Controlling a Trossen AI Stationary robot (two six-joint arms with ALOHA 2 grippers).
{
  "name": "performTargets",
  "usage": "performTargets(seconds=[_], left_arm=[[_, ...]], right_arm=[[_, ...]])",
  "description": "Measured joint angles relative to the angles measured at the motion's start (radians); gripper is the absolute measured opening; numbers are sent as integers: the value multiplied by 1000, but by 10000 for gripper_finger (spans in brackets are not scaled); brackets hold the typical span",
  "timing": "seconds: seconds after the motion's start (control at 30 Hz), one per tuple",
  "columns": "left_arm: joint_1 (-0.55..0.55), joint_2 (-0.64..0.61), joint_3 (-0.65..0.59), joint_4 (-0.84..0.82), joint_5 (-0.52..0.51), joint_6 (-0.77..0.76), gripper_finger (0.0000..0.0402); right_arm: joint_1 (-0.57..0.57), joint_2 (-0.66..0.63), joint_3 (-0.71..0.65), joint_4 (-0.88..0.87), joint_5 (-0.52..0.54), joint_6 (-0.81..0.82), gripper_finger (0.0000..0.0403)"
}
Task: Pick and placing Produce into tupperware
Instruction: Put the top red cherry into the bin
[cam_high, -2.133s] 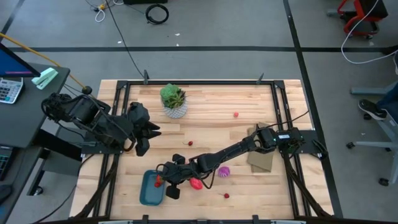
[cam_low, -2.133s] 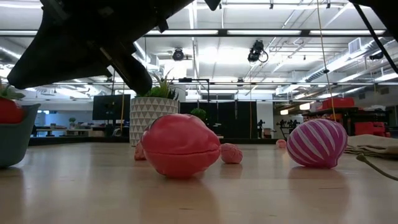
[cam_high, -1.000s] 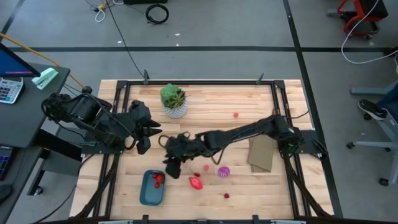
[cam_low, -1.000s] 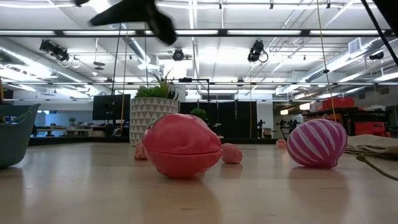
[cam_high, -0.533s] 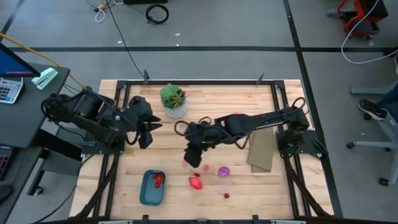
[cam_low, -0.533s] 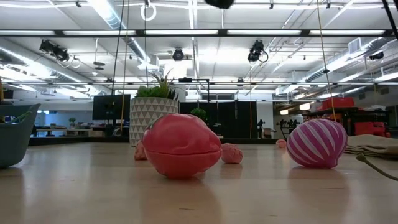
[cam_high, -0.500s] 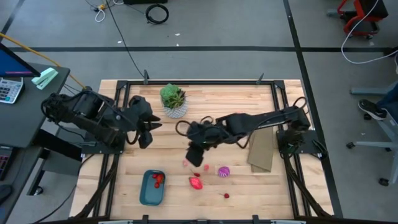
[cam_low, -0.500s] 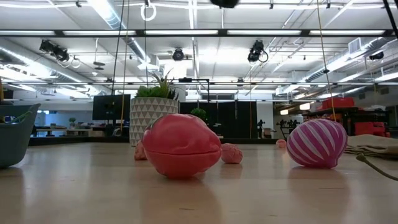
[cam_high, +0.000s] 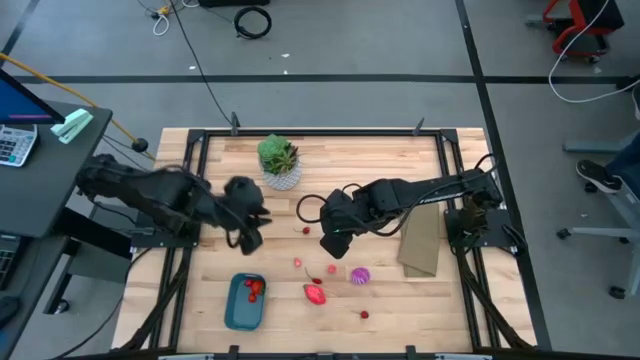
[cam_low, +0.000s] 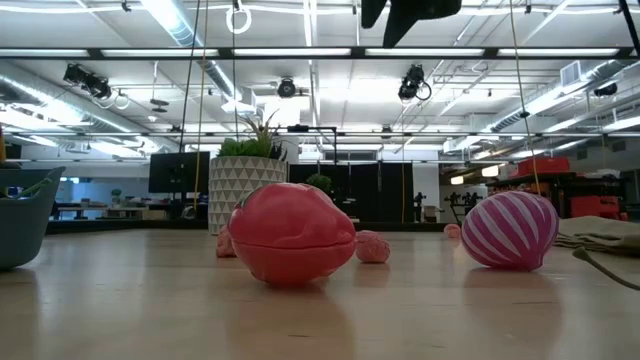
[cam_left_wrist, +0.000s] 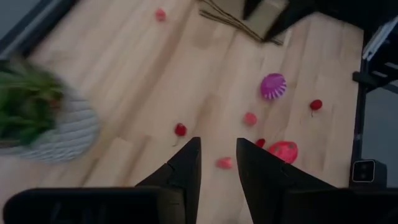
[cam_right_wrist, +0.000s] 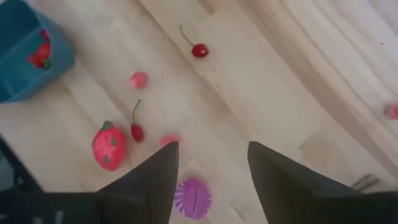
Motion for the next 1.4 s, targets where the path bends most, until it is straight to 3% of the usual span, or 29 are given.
performTargets(seconds=[0.33,0.67,0.73,0.9,1.1,1.4], left_arm=[[52,2,-419,460,59,-77,107],[154,24,-743,821,105,-43,107],[166,41,-775,916,106,5,107],[168,105,-802,977,105,71,107],[160,272,-799,1090,105,62,107],[165,352,-796,1085,12,80,107]], right_arm=[[24,-11,0,10,16,93,203],[74,-9,0,36,15,94,199],[79,-9,0,37,15,94,199],[78,-9,0,42,18,93,199],[78,-9,0,59,68,91,199],[78,-9,0,58,73,85,199]])
